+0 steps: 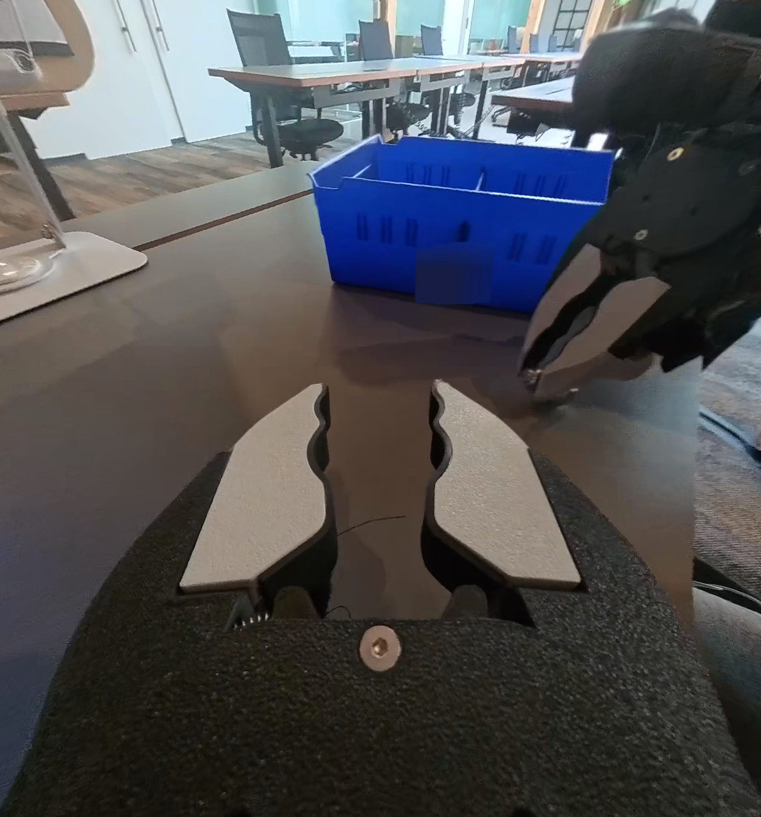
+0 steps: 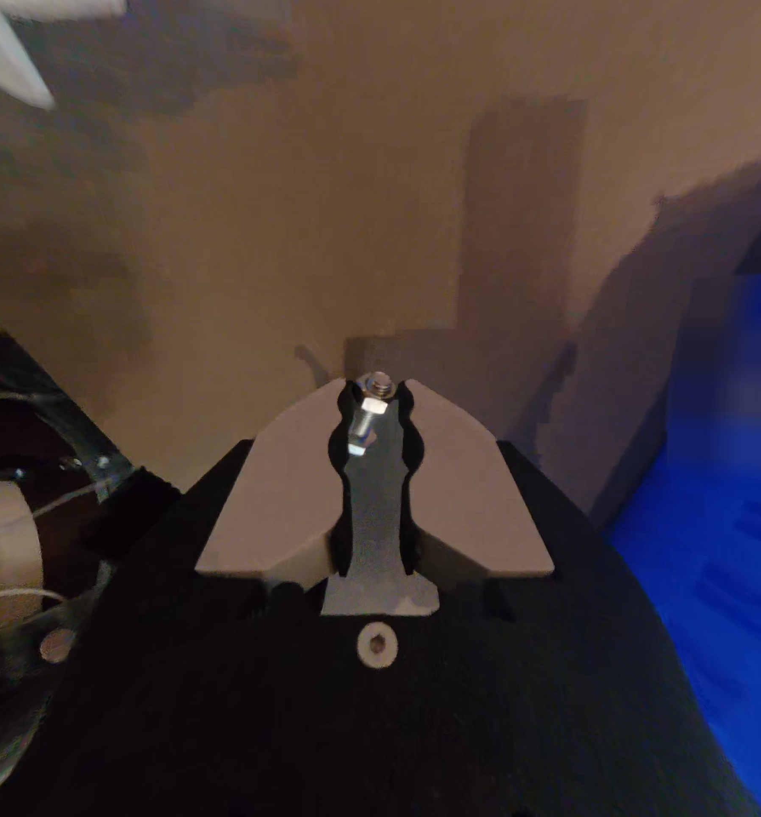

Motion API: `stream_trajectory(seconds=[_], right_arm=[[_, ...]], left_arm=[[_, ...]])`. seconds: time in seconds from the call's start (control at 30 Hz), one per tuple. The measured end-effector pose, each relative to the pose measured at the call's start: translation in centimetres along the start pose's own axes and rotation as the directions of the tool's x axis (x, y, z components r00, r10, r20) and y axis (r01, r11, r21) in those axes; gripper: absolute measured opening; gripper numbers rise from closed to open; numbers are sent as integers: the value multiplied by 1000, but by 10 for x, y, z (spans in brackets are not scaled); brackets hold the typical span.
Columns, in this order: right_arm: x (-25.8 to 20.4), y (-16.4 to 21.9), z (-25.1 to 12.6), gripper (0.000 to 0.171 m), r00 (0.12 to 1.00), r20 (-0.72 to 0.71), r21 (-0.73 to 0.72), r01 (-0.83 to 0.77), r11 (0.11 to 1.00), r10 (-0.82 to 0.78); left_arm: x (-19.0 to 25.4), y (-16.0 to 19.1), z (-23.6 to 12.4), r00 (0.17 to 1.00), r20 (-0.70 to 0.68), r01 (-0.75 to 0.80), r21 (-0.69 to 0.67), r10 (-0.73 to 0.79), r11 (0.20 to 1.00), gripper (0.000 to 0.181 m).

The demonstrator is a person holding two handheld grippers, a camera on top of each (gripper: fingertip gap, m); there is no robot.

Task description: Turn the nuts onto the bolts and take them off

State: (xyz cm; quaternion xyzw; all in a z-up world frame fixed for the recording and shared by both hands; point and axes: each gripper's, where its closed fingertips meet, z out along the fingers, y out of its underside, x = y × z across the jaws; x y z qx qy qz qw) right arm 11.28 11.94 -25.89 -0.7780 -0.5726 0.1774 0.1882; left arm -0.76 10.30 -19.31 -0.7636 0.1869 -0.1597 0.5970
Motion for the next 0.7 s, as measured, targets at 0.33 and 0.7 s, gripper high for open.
stream_trajectory(seconds=[0.33,0.7], right_arm=[[-24,-134,-49,19,965,184,660,21,751,-189],[-47,-195,-73,18,817,331,824,-7,567,-471]], left_arm=[[4,-30,-9,984,-176,35,100,-17,994,54],[3,-73,-8,913,-399,190,221,-89,957,54]])
